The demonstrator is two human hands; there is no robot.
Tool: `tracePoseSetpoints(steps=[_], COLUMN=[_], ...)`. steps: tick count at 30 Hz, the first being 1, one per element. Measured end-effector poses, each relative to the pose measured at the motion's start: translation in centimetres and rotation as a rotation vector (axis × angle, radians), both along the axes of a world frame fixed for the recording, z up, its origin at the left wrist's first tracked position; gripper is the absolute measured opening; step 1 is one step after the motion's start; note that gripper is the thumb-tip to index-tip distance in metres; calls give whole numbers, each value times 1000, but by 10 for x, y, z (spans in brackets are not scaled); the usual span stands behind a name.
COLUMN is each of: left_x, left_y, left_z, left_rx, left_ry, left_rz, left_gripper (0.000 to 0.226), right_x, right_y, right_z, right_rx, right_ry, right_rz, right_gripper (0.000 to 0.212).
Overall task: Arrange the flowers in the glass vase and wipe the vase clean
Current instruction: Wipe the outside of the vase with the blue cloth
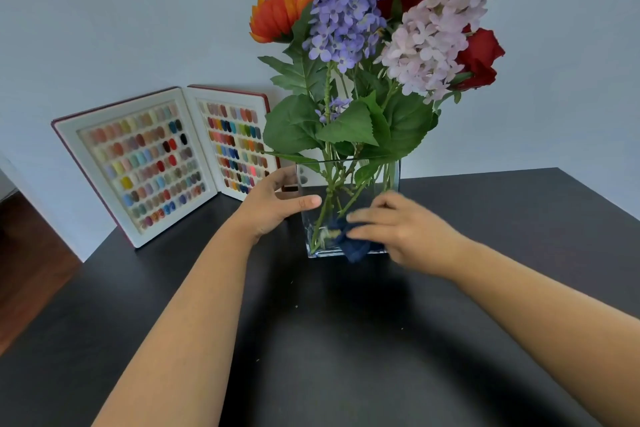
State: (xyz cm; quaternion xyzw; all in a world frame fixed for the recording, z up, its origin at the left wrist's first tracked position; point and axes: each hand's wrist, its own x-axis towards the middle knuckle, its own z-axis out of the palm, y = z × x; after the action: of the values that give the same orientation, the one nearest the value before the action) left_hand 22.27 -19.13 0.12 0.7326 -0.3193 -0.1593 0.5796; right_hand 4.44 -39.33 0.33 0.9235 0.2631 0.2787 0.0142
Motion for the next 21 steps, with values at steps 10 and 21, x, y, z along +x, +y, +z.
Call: tracePoseSetpoints(steps=[10, 21], left_x=[-3, 0], left_y=[0, -3], left_z=[-1, -8], left_rx=[-58, -66], left_ry=[3, -2], left_rz=[0, 1], left_gripper=[67, 73], right_x=[-12, -43], right_y=[-16, -16], right_z=[-21, -27], right_rx=[128, 1157], right_ry=[-116, 84], right_rz=[-16, -336], right_gripper=[48, 62])
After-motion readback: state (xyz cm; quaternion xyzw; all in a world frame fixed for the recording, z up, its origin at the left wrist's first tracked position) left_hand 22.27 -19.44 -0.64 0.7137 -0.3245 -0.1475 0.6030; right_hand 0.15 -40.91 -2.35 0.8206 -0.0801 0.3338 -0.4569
